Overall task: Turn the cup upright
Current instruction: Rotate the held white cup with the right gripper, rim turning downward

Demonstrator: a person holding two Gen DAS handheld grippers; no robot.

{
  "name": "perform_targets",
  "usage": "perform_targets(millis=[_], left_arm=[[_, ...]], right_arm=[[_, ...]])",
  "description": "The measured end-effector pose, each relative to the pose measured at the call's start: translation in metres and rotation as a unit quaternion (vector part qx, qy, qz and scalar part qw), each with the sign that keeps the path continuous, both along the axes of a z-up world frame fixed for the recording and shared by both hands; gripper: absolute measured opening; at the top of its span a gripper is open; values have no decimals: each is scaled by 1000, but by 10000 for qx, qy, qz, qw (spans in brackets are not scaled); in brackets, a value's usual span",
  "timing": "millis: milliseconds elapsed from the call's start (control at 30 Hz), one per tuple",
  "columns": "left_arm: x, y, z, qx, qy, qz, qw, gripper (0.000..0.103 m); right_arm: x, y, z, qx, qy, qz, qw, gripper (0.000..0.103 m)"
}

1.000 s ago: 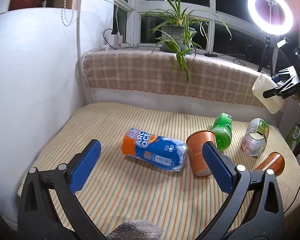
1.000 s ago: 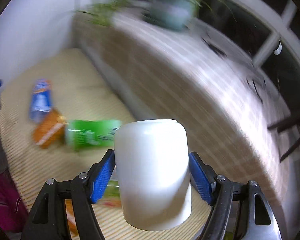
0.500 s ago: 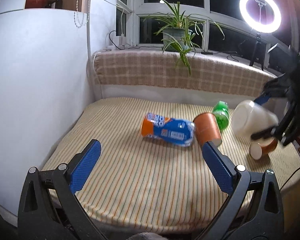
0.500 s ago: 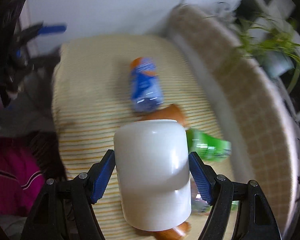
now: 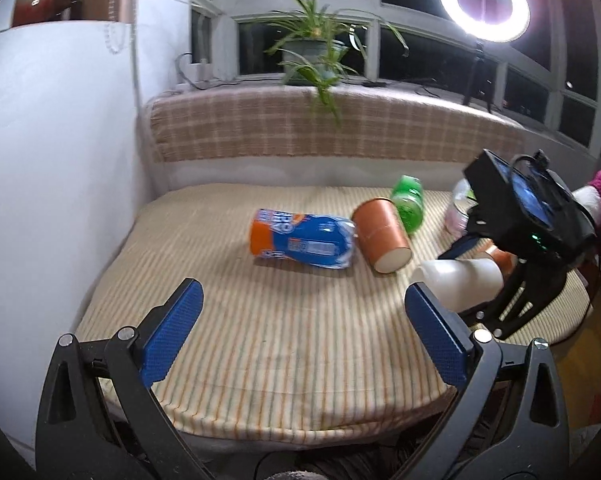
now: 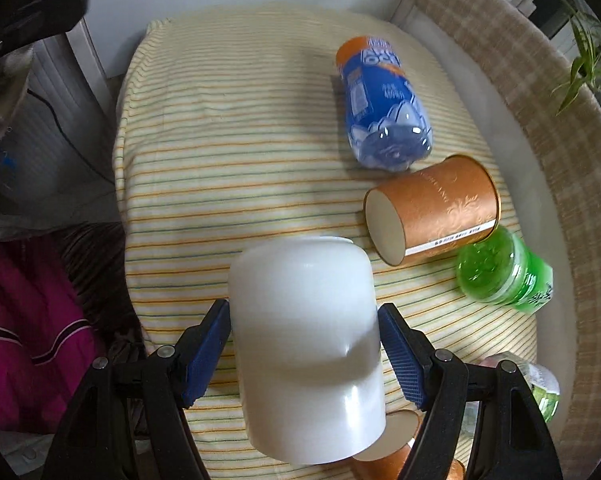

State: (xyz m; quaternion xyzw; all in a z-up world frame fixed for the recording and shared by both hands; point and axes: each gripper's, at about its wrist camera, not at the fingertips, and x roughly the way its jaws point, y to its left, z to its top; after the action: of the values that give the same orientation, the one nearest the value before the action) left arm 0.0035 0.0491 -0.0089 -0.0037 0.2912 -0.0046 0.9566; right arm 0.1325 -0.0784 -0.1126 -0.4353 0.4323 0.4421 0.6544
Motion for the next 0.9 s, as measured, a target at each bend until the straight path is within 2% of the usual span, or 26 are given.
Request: perform_targets(millis=[133, 267, 367, 467, 567, 633, 733, 767, 800, 900], left_arm=[[5, -10, 1, 46, 92, -318, 9994, 102], [12, -20, 2, 116, 190, -648, 9977, 97], [19, -28, 5, 220, 267, -989, 9945, 97], [28, -42, 9, 457, 347, -1450, 9878, 97], [43, -63, 11, 711, 511, -2089, 9740, 95], [51, -75, 10, 906, 618, -2347, 9659, 94], [61, -102, 5, 1318, 746, -2848, 9466, 94], [65, -113, 0, 1478, 850, -3071, 9363, 94], [66, -120, -2, 1551, 901, -3179, 9310, 94], [75, -146, -15, 1893, 1199, -3606, 9054, 94]], right_arm=[[4, -2, 7, 202, 118, -106, 9997, 77], [3, -8, 19, 513, 190, -191, 9983, 78], [1, -26, 37, 992, 197, -470, 9938, 80], [-4, -56, 54, 1576, 180, -974, 9825, 82], [-13, -89, 65, 2087, 182, -1452, 9670, 83], [-28, -116, 69, 2368, 102, -1793, 9548, 83], [-51, -157, 69, 2716, 38, -2339, 9335, 83], [-58, -168, 69, 2788, 17, -2502, 9272, 83], [-66, -180, 66, 2843, -12, -2697, 9200, 83], [-90, -210, 60, 2980, -47, -3186, 8998, 83]])
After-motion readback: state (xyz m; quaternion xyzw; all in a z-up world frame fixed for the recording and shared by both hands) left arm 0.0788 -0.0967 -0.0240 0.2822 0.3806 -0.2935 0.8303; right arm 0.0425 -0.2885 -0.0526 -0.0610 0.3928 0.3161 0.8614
